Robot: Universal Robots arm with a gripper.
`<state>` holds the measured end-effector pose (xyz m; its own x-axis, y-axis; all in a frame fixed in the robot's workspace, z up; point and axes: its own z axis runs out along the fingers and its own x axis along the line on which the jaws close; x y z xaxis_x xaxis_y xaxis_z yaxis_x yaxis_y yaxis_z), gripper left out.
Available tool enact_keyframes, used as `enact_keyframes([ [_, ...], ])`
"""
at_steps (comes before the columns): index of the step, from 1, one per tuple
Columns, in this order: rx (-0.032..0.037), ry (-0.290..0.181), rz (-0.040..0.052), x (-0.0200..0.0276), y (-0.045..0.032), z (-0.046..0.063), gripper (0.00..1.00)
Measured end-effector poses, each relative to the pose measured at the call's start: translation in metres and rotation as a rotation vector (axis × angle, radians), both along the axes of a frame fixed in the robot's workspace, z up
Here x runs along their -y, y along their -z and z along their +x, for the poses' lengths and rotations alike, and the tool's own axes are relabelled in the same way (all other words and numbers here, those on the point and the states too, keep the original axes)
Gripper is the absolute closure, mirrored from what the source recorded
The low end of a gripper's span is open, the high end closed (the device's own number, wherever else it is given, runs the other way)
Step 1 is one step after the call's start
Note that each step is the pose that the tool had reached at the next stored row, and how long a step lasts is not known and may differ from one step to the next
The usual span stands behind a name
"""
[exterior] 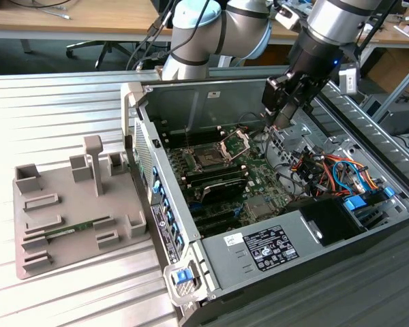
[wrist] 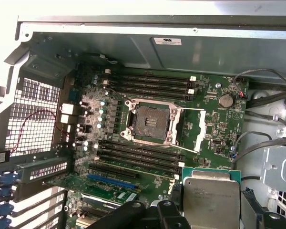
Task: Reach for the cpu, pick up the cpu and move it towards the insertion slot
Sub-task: 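Pick up the cpu and move it towards the insertion slot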
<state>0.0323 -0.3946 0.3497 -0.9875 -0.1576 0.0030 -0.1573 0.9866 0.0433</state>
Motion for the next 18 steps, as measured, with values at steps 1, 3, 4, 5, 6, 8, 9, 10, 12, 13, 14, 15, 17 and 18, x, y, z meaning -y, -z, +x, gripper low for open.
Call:
enact_keyframes([
  [1, 0.0, 0.0, 0.0, 0.0, 0.0004, 0.0, 0.45],
  [3, 0.0, 0.0, 0.0, 0.0, 0.0007, -0.0001, 0.45],
  [4, 0.0, 0.0, 0.0, 0.0, 0.001, -0.0001, 0.45],
  [5, 0.0, 0.0, 0.0, 0.0, 0.0012, -0.0001, 0.45],
  [6, 0.0, 0.0, 0.0001, 0.0, 0.0013, 0.0, 0.45],
  [8, 0.0, 0.0, 0.0, 0.0, 0.0015, -0.0002, 0.45],
  [9, 0.0001, 0.0, 0.0, 0.0, 0.0015, -0.0007, 0.45],
  [10, 0.0, 0.0, 0.0, 0.0, 0.0016, -0.0011, 0.45],
  [12, 0.0, 0.0, 0.0, 0.0, 0.0019, -0.0014, 0.45],
  [13, 0.0, 0.0, 0.0, 0.0, 0.0019, -0.0014, 0.45],
  [14, 0.0, 0.0, 0.0, 0.0, 0.0021, -0.0017, 0.45],
  [15, 0.0001, 0.0, 0.0, 0.0, 0.0023, -0.002, 0.45],
  [17, 0.0, 0.0, 0.0, 0.0, 0.0024, -0.0022, 0.45],
  [18, 0.0, 0.0, 0.0, 0.0, 0.0025, -0.0024, 0.45],
])
